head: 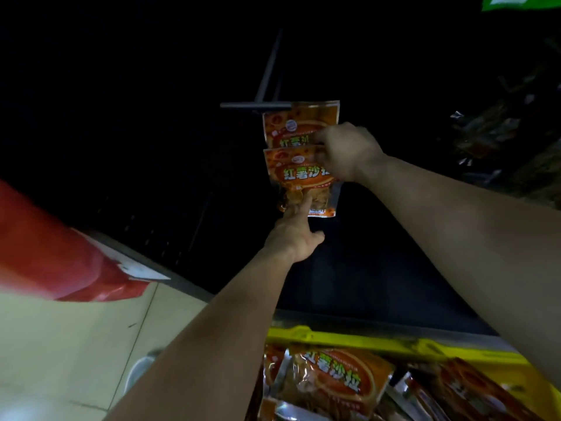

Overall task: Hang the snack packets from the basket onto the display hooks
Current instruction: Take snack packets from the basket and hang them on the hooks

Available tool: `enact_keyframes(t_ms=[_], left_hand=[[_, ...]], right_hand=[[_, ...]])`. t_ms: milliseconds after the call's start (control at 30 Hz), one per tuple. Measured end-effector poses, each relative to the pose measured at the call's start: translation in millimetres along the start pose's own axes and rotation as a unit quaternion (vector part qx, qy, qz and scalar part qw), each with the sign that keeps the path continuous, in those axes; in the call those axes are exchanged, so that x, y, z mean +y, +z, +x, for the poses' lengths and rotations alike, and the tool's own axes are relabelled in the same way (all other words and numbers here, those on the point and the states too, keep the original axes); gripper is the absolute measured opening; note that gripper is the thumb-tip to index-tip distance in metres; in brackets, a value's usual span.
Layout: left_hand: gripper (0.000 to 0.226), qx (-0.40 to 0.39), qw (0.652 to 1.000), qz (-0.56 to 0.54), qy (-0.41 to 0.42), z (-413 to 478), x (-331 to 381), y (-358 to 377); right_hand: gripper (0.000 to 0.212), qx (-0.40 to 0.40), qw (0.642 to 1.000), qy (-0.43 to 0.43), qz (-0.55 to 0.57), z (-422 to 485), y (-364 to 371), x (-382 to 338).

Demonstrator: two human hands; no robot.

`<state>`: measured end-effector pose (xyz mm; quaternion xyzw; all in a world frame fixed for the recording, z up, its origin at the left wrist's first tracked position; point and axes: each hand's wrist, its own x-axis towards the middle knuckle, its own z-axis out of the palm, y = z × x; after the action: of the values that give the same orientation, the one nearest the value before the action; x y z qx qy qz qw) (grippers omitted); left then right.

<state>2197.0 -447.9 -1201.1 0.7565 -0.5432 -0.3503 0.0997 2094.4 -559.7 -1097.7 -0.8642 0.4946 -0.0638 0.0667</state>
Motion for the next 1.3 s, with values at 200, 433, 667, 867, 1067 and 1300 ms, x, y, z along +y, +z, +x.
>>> enact_keyframes(t_ms=[200,433,667,867,1067,1300], left_hand=[[0.088,0.029,0.999,0.009,0.011,21,-1,-4],[0.089,0.024,1.0,0.008,0.0,27,2,-7],[0.08,0.012,1.0,0.02,0.0,-12,-1,-16],[0.073,0.01,0.998,0.054,0.002,-81,5,-41],[0.065,0.018,0.996,0.074,0.035,-174,11,-51],[0.044,0.016,0.992,0.104,0.067,-257,-12,-2]], right_hand=[[0.05,0.107,0.992,0.059,0.017,-15,12,29],[0.061,-0.055,0.984,0.165,0.036,-78,47,77],[0.059,-0.159,0.973,0.161,0.04,-126,49,67],[0.052,-0.153,0.975,0.147,0.063,-177,7,42],[0.047,-0.133,0.976,0.142,0.101,-252,-37,25],[0.033,-0.134,0.973,0.129,0.135,-338,-28,14]])
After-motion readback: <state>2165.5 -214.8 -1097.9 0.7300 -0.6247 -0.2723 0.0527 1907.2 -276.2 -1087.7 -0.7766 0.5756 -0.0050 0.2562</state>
